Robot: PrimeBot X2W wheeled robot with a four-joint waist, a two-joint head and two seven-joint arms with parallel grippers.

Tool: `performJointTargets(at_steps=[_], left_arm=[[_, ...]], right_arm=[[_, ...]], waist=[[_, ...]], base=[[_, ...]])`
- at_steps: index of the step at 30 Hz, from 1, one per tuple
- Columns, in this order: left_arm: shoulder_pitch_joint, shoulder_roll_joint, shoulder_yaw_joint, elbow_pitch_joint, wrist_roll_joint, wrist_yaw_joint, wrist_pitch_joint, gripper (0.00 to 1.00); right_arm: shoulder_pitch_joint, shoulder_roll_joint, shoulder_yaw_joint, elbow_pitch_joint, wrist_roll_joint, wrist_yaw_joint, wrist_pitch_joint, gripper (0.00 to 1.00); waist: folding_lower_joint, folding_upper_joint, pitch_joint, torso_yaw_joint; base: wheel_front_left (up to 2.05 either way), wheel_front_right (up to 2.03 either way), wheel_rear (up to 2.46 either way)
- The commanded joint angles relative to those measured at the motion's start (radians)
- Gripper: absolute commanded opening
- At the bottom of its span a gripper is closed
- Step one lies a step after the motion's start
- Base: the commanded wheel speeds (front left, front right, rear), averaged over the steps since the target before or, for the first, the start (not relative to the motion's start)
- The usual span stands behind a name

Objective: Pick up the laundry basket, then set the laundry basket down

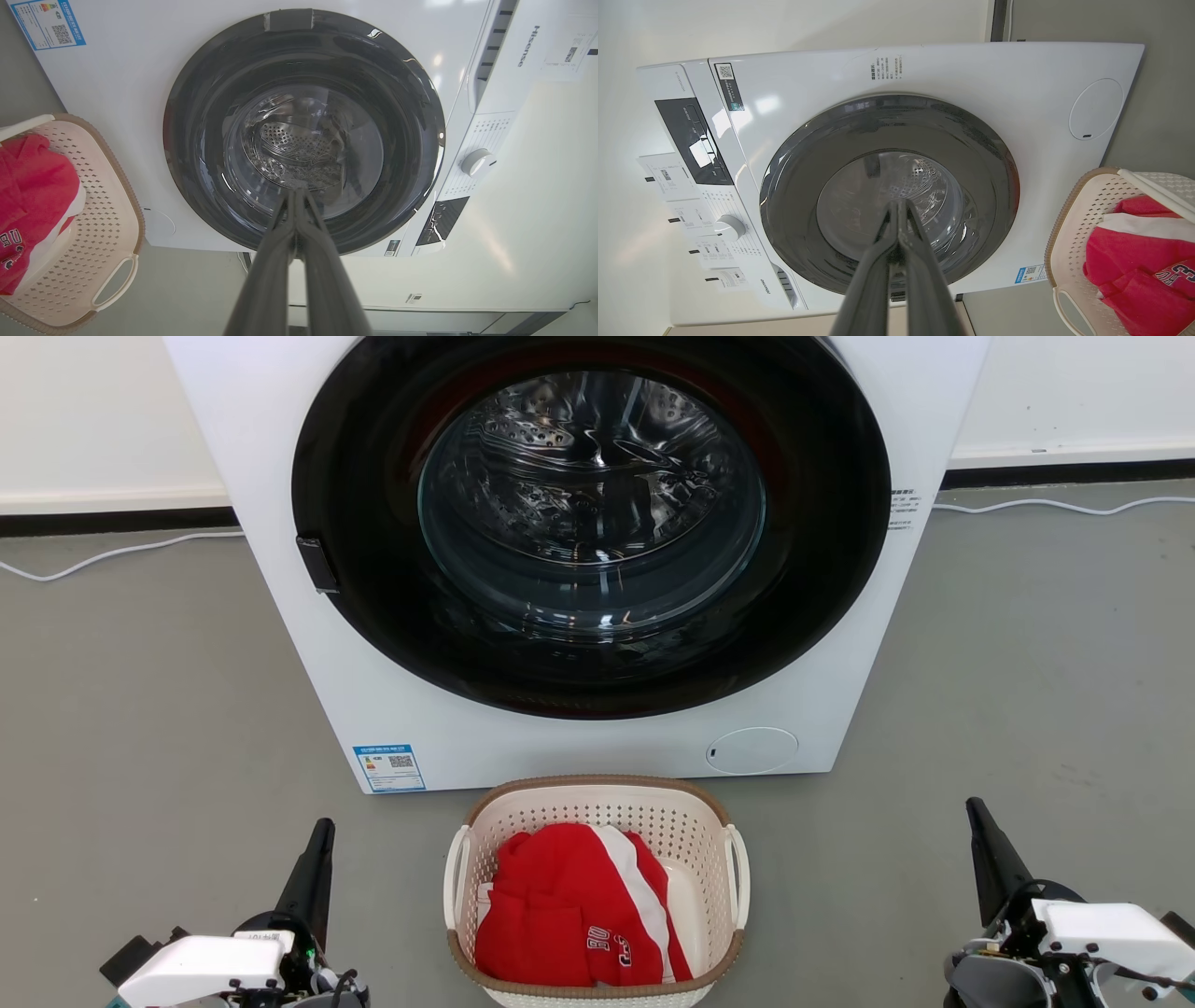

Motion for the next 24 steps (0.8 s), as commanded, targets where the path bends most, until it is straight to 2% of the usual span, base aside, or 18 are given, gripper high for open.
performJointTargets(at_steps=[1, 24], left_arm=[[-0.055, 0.012, 0.029, -0.029, -0.005, -0.007, 0.006, 0.00], [-0.055, 0.012, 0.029, -0.029, -0.005, -0.007, 0.006, 0.00]], right_arm=[[-0.041, -0.009, 0.018, -0.028, 0.007, 0.007, 0.007, 0.00], [-0.041, -0.009, 0.018, -0.028, 0.007, 0.007, 0.007, 0.00]], waist=[[0.0000, -0.0001, 0.000, 0.000], [0.0000, -0.0001, 0.000, 0.000]], base=[[0.00, 0.00, 0.00], [0.00, 0.00, 0.00]])
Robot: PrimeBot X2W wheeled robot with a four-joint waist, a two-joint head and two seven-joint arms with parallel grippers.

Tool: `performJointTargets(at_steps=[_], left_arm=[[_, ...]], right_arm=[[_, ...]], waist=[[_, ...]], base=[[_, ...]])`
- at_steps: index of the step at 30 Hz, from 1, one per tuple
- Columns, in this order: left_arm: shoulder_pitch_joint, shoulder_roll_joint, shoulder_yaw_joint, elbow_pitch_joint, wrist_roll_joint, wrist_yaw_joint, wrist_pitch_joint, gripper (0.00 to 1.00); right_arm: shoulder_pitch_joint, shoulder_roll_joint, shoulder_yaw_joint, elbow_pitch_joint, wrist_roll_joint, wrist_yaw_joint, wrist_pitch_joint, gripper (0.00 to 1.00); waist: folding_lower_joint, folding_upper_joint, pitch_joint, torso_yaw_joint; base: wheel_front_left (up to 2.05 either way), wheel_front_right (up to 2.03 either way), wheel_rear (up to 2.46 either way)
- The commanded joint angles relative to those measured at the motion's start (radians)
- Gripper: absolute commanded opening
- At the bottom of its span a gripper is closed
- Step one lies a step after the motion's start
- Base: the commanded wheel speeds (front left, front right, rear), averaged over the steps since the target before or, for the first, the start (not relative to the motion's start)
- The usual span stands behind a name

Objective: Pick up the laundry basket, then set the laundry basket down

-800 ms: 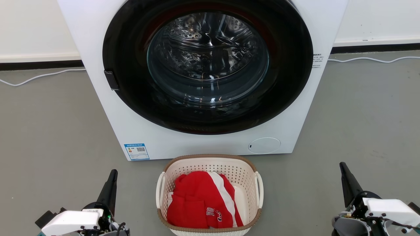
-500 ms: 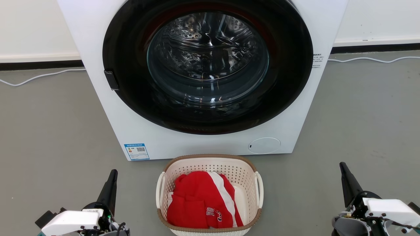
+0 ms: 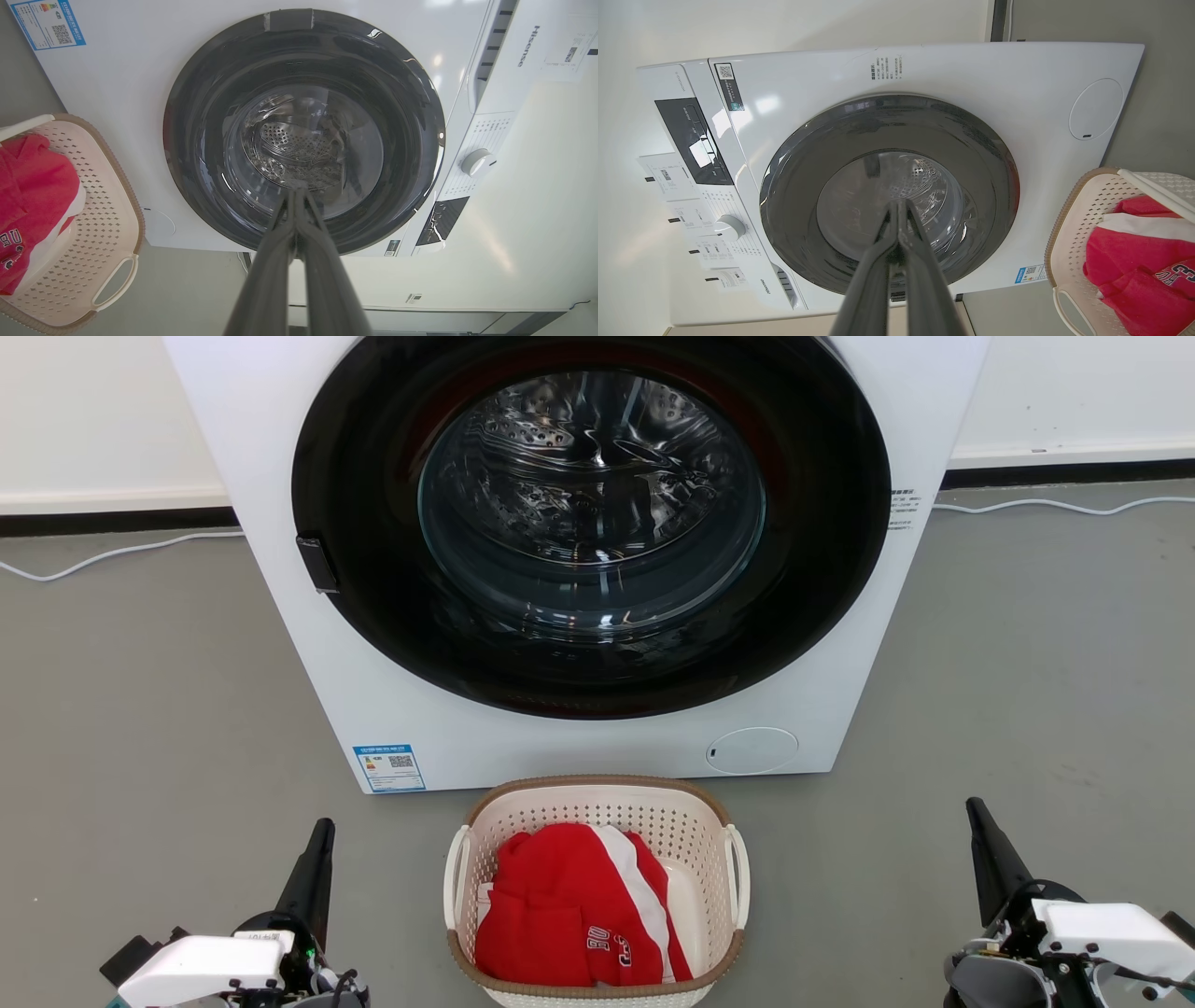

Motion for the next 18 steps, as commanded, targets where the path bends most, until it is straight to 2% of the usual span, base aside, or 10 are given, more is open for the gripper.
performJointTargets(at_steps=[1, 13, 14, 18], left_arm=[[-0.055, 0.012, 0.029, -0.029, -0.005, -0.007, 0.006, 0.00], [-0.055, 0.012, 0.029, -0.029, -0.005, -0.007, 0.006, 0.00], [0.000, 0.000, 0.000, 0.000, 0.000, 0.000, 0.000, 1.00], [0.030, -0.009, -0.002, 0.043, 0.000, 0.000, -0.002, 1.00]], right_arm=[[-0.041, -0.009, 0.018, -0.028, 0.007, 0.007, 0.007, 0.00], [-0.041, -0.009, 0.018, -0.028, 0.007, 0.007, 0.007, 0.00], [0.000, 0.000, 0.000, 0.000, 0.000, 0.000, 0.000, 1.00], [0.028, 0.007, 0.005, 0.038, 0.000, -0.001, 0.000, 1.00]], waist=[[0.0000, -0.0001, 0.000, 0.000], [0.0000, -0.0001, 0.000, 0.000], [0.0000, -0.0001, 0.000, 0.000], [0.0000, -0.0001, 0.000, 0.000]], base=[[0.00, 0.00, 0.00], [0.00, 0.00, 0.00], [0.00, 0.00, 0.00], [0.00, 0.00, 0.00]])
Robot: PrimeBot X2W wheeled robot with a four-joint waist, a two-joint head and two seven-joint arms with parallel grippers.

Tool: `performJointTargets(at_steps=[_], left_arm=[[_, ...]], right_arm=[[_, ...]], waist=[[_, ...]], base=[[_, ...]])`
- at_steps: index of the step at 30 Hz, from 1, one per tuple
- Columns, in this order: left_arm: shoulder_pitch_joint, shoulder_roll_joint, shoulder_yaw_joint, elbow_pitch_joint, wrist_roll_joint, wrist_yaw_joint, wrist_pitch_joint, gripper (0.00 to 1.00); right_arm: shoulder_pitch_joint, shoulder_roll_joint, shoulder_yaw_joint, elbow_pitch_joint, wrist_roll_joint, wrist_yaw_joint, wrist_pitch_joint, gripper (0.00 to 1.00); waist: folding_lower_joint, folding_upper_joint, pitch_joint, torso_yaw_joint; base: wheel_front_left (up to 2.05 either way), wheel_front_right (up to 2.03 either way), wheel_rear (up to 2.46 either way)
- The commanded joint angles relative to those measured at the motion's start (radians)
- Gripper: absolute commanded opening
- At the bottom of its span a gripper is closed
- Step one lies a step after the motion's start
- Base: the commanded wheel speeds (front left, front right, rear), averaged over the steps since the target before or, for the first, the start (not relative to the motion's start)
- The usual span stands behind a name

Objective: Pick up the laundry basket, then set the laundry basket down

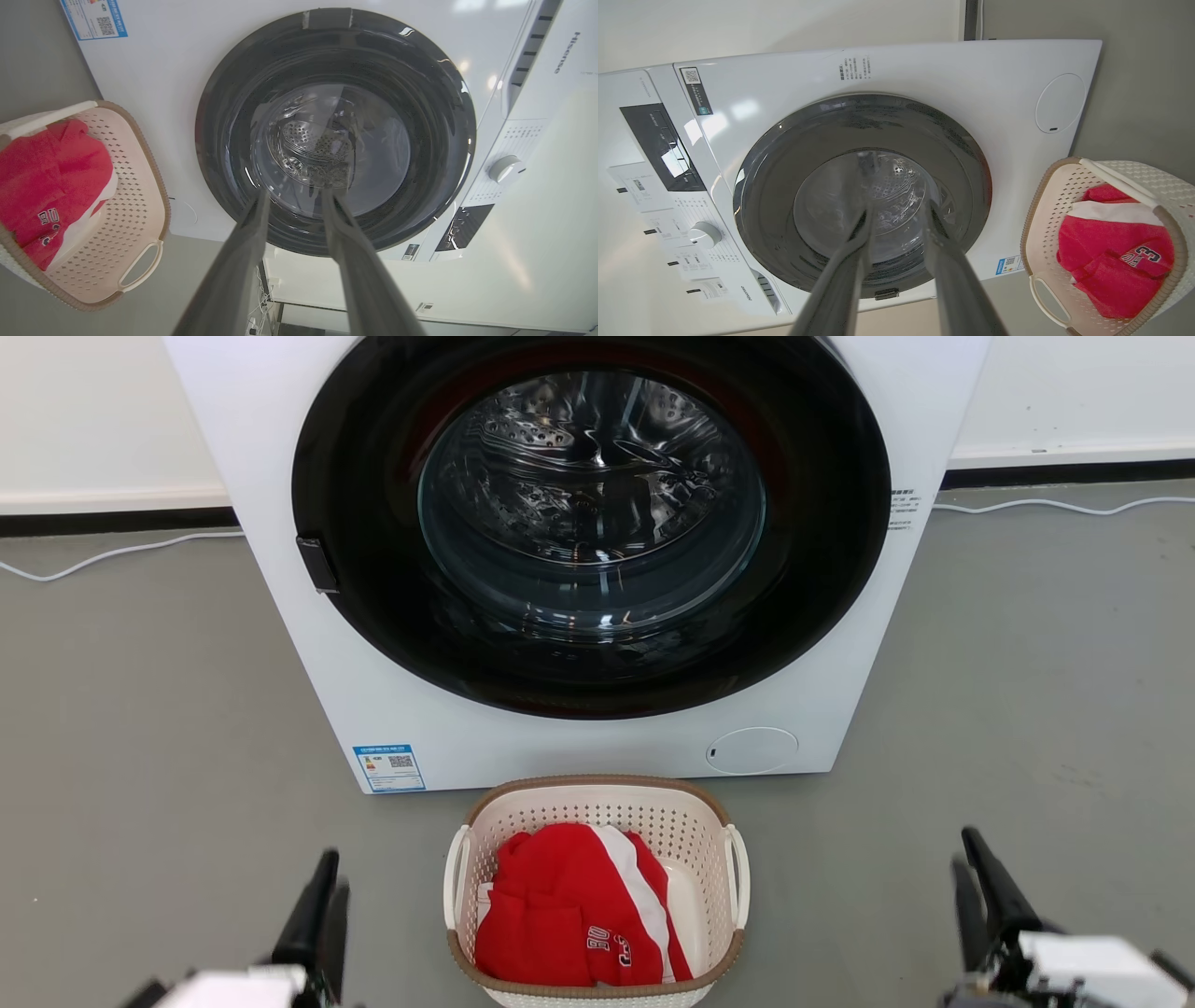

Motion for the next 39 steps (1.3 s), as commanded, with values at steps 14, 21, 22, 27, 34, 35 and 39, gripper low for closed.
performJointTargets(at_steps=[14, 21, 22, 27, 34, 35, 39], left_arm=[[0.002, 0.003, -0.023, -0.025, 0.005, -0.001, -0.039, 1.00], [0.001, 0.004, -0.032, -0.034, 0.006, -0.001, -0.059, 1.00], [0.001, 0.004, -0.033, -0.035, 0.007, -0.001, -0.062, 1.00], [0.002, 0.006, -0.035, -0.036, 0.049, -0.002, -0.077, 1.00], [0.003, 0.007, -0.021, -0.030, 0.193, 0.004, -0.098, 1.00], [0.003, 0.007, -0.020, -0.032, 0.215, 0.005, -0.101, 1.00], [0.005, 0.007, -0.014, -0.038, 0.297, 0.012, -0.112, 1.00]], right_arm=[[0.007, -0.003, 0.035, -0.036, -0.015, 0.001, -0.038, 1.00], [0.007, -0.006, 0.053, -0.053, -0.024, 0.001, -0.059, 1.00], [0.008, -0.007, 0.056, -0.055, -0.027, 0.001, -0.062, 1.00], [0.010, -0.011, 0.063, -0.064, -0.058, 0.002, -0.077, 1.00], [0.012, -0.012, 0.067, -0.071, -0.180, 0.002, -0.097, 1.00], [0.013, -0.011, 0.068, -0.073, -0.199, 0.002, -0.100, 1.00], [0.013, -0.011, 0.067, -0.078, -0.293, 0.002, -0.112, 1.00]], waist=[[0.0001, -0.0001, 0.008, 0.003], [0.0000, -0.0001, 0.008, 0.004], [0.0000, -0.0001, 0.008, 0.004], [0.0000, -0.0001, 0.007, 0.005], [0.0000, -0.0001, 0.007, 0.005], [0.0000, -0.0001, 0.007, 0.005], [0.0000, -0.0001, 0.007, 0.005]], base=[[0.00, 0.00, 0.00], [0.00, 0.00, 0.00], [0.00, 0.00, 0.00], [0.00, 0.00, 0.00], [0.00, 0.00, 0.00], [0.00, 0.00, 0.00], [0.00, 0.00, 0.00]])
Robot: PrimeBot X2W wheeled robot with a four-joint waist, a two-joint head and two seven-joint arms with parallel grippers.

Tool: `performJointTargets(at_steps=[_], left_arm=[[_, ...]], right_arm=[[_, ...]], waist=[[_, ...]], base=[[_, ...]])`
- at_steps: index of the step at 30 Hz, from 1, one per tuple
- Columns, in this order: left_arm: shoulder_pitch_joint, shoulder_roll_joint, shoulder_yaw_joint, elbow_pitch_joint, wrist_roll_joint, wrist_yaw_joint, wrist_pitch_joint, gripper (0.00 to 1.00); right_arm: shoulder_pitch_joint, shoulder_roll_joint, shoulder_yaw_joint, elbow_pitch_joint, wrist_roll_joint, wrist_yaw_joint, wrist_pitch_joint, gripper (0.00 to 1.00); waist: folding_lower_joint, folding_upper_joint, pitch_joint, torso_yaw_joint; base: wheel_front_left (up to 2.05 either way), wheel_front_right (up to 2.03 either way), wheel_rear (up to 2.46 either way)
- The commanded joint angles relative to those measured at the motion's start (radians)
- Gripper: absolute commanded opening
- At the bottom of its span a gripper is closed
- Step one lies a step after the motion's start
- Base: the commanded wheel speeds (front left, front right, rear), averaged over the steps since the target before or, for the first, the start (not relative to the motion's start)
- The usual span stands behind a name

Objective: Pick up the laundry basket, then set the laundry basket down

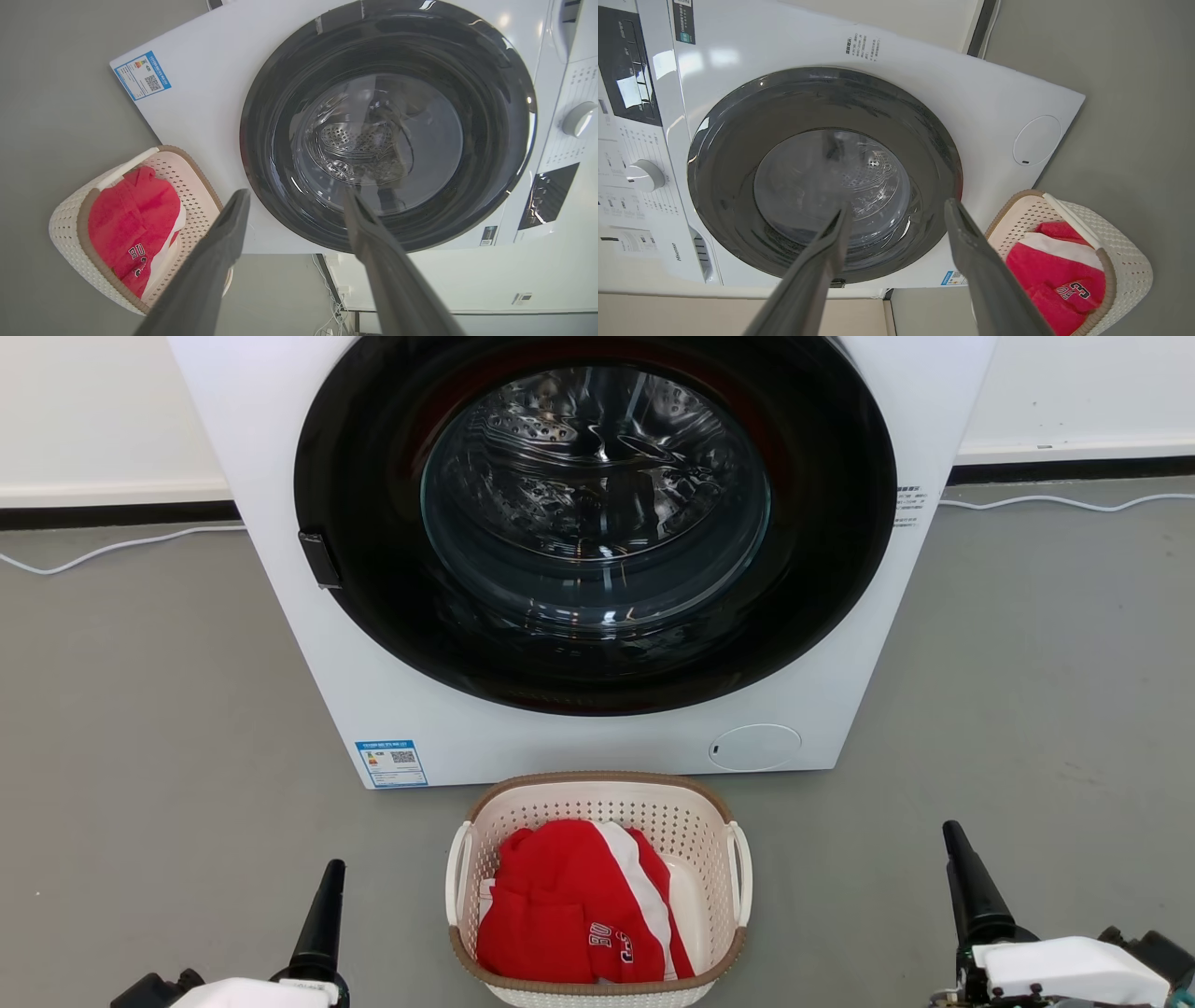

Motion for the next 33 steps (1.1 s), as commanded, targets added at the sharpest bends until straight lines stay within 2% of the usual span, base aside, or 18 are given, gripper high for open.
performJointTargets(at_steps=[1, 7, 8, 21, 33], left_arm=[[-0.028, 0.006, 0.012, -0.034, 0.050, 0.005, -0.013, 1.00], [-0.026, 0.007, 0.006, -0.045, 0.136, 0.014, -0.027, 1.00], [-0.025, 0.007, 0.003, -0.048, 0.166, 0.018, -0.033, 1.00], [-0.016, 0.009, -0.007, -0.069, 0.355, 0.030, -0.071, 1.00], [-0.006, 0.011, -0.014, -0.086, 0.499, 0.036, -0.107, 1.00]], right_arm=[[-0.022, -0.012, 0.005, -0.038, -0.063, 0.003, -0.016, 1.00], [-0.021, -0.012, 0.007, -0.048, -0.197, 0.004, -0.031, 1.00], [-0.020, -0.012, 0.008, -0.053, -0.248, 0.004, -0.037, 1.00], [-0.013, -0.011, 0.022, -0.072, -0.493, 0.004, -0.075, 1.00], [-0.007, -0.012, 0.030, -0.084, -0.655, 0.005, -0.110, 1.00]], waist=[[-0.0002, 0.0000, 0.000, 0.000], [-0.0002, 0.0000, 0.001, 0.002], [-0.0002, 0.0000, 0.002, 0.002], [-0.0002, 0.0000, 0.001, 0.005], [-0.0002, 0.0000, -0.002, 0.003]], base=[[0.00, 0.00, 0.00], [0.00, 0.00, 0.00], [0.00, 0.00, 0.00], [0.00, 0.00, 0.00], [0.00, 0.00, 0.00]])
